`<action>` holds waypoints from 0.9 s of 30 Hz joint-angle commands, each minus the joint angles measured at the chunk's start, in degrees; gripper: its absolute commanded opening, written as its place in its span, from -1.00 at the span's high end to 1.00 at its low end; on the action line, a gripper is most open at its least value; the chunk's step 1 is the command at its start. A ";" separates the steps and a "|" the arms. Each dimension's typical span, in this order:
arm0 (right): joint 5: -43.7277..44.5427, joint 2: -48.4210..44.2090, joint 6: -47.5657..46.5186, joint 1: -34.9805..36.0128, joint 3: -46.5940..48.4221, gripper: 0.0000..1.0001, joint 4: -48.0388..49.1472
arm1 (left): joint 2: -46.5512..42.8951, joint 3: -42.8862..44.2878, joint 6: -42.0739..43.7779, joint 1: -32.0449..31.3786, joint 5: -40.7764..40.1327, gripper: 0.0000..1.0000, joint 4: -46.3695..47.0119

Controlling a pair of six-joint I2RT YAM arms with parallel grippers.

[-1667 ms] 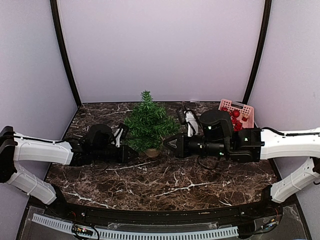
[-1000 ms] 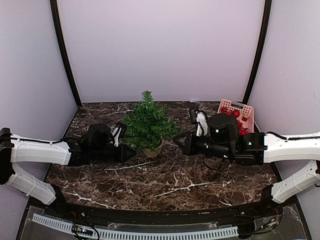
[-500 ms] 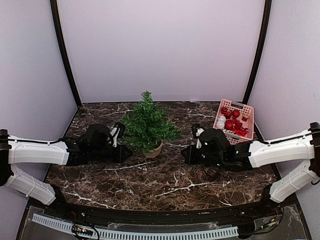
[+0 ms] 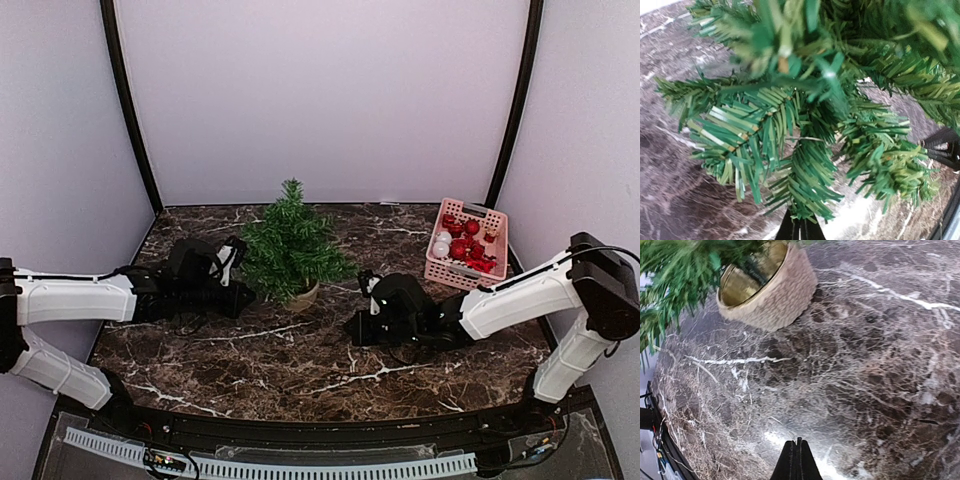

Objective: Decorate the small christmas tree
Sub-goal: Wrap the light string in the gap of the branches.

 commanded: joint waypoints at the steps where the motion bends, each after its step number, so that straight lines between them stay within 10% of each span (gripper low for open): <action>1: -3.60 1.33 -1.28 0.31 1.78 1.00 4.49 | 0.46 2.85 3.51 0.92 -5.30 0.85 -2.30; 10: -4.31 0.88 -2.17 1.53 2.31 1.00 5.35 | -10.91 0.89 1.28 0.89 -9.95 -0.17 -10.50; 17: -4.37 -0.20 -2.39 1.90 1.98 1.00 5.54 | -17.49 0.34 -7.84 -3.35 -4.09 -0.23 -13.71; 27: -2.50 -2.60 -2.27 2.23 1.29 1.00 5.47 | -6.67 0.22 -19.98 -11.22 1.31 -0.31 6.03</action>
